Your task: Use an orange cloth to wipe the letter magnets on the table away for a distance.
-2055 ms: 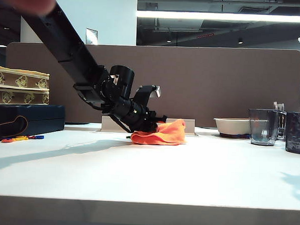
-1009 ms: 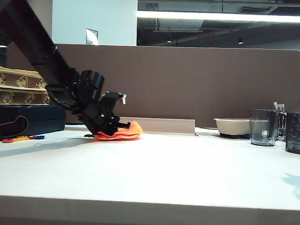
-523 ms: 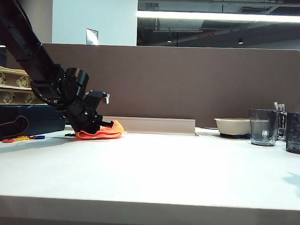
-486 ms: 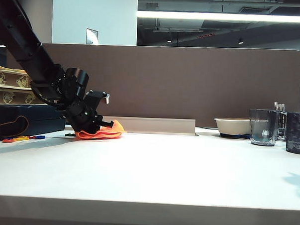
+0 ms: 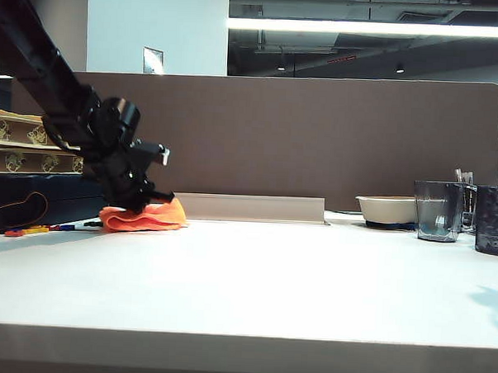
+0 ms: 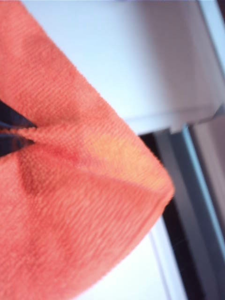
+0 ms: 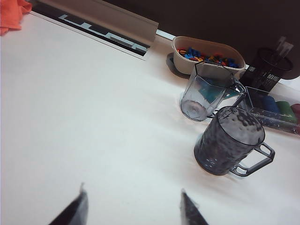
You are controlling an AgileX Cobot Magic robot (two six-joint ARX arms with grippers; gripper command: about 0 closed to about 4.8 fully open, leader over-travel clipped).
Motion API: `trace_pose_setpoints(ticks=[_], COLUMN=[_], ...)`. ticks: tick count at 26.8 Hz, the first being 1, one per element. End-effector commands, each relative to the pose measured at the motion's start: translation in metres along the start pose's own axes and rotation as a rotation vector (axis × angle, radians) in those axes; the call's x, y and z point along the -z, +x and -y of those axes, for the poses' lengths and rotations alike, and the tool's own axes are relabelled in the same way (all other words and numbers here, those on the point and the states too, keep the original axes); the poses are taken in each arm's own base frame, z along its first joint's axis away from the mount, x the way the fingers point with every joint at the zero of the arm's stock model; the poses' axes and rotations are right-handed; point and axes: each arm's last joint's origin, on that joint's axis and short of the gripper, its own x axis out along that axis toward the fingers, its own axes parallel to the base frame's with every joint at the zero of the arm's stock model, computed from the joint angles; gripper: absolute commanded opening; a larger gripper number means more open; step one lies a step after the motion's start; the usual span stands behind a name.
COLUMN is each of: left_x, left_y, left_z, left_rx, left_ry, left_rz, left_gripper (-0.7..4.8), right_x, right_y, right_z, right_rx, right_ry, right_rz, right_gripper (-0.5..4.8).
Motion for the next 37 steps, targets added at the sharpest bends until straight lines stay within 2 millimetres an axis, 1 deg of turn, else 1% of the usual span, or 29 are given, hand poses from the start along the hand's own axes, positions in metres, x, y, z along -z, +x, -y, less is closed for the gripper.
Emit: trace_pose_setpoints(ticks=[1,5,9,14,20,24,25,26,27,29,37], left_x=[-0.027,-0.052,-0.070,-0.091,-0.114,-0.130,-0.137,-0.140,-0.140,-0.132,-0.098], left_y=[-0.021,-0.046,-0.071,-0.110,-0.163,-0.203,-0.223,-0.235,-0.249,-0.262,-0.294], left_z=[-0.008,-0.015,-0.019,-0.024,-0.031,-0.036,-0.038,-0.037,-0.035,-0.033,-0.015], left_rx=[-0.020,-0.017,0.022,0.068,0.096,0.113,0.118,0.122,0.125,0.139,0.208], left_ry=[-0.003,-0.013,-0.051,-0.054,-0.079,-0.078,-0.077,-0.073,-0.061,-0.062,-0.036], left_rz=[0.068,0.109,0.110,0.083,0.074,0.104,0.129,0.147,0.155,0.122,0.031], left_gripper=[-0.06,-0.06,-0.06,-0.06,-0.06,-0.06,-0.06,-0.06,-0.06,-0.06,-0.06], right_x=[-0.003,-0.003,-0.003,-0.003,-0.003,-0.004,-0.006,-0.006,-0.007,-0.007,-0.011], right_y=[-0.001,-0.001,-0.001,-0.001,-0.001,-0.002,-0.003,-0.003,-0.003,-0.004,-0.014], right_z=[0.001,0.001,0.001,0.001,0.001,-0.002,-0.005,-0.008,-0.010,-0.011,-0.009], right_rx=[0.007,0.007,0.007,0.007,0.003,-0.008,-0.023,-0.039,-0.053,-0.061,-0.003], right_ry=[-0.001,-0.001,-0.001,-0.001,-0.001,-0.007,-0.013,-0.018,-0.022,-0.025,-0.027], right_rz=[0.020,0.019,0.019,0.019,0.022,0.032,0.040,0.045,0.047,0.047,0.087], right_gripper=[2.43,2.43,2.43,2.43,2.43,2.43,2.43,2.43,2.43,2.43,2.43])
